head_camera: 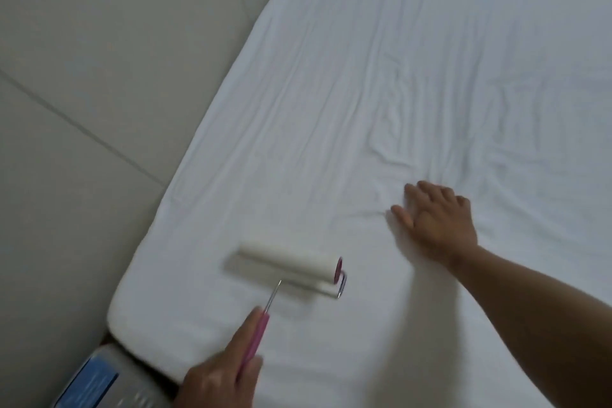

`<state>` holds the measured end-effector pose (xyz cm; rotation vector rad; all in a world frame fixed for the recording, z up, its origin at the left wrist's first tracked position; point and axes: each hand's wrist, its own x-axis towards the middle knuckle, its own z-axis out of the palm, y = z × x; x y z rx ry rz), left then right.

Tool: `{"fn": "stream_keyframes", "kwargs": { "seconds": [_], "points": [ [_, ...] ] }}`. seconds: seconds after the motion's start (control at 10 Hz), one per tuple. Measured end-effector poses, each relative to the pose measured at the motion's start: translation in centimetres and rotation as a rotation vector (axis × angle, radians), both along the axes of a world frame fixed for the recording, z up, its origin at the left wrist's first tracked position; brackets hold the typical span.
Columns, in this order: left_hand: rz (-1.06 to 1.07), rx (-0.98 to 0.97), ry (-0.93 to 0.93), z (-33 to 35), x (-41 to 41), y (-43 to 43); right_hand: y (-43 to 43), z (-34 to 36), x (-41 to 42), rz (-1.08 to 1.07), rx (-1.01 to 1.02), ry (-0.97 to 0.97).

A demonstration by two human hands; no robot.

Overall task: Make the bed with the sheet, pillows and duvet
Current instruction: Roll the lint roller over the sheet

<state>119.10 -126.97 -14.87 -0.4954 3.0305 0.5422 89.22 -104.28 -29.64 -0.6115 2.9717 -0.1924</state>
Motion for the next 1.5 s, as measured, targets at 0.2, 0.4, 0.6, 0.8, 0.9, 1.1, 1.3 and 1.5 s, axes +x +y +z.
{"fn": "stream_keyframes", "kwargs": {
  "seconds": [0.2, 0.4, 0.6, 0.8, 0.9, 1.1, 1.3, 1.5],
  "points": [
    [0.107, 0.111, 0.053, -3.3, -22.3, 3.5, 4.1, 0.8, -9.9, 0.054, 0.062, 0.075],
    [0.108, 0.077, 0.015, -5.3, -42.8, 5.1, 9.7, -1.0, -16.7, 0.085, 0.066, 0.025],
    [0.132, -0.029, -0.011, -7.0, -58.1, 5.3, 10.4, -4.2, -17.1, 0.097, -0.084, 0.062],
    [-0.029, -0.338, -0.198, -8.9, -65.3, 3.4, 10.5, -6.3, -17.9, 0.121, -0.112, 0.072],
    [-0.189, -0.572, -0.336, -9.8, -64.6, 3.3, 10.6, -6.8, -18.2, 0.126, -0.092, 0.064],
    [-0.306, -0.750, -0.404, -9.2, -59.4, 3.8, 10.5, -6.4, -18.2, 0.123, -0.049, -0.001],
    [-0.173, -0.489, -0.452, -9.1, -50.3, 4.8, 10.4, -5.1, -17.8, 0.097, 0.016, -0.026],
    [-0.049, -0.235, -0.358, -9.1, -39.4, 6.2, 10.3, -4.5, -16.9, 0.092, 0.040, 0.004]
  ]
}}
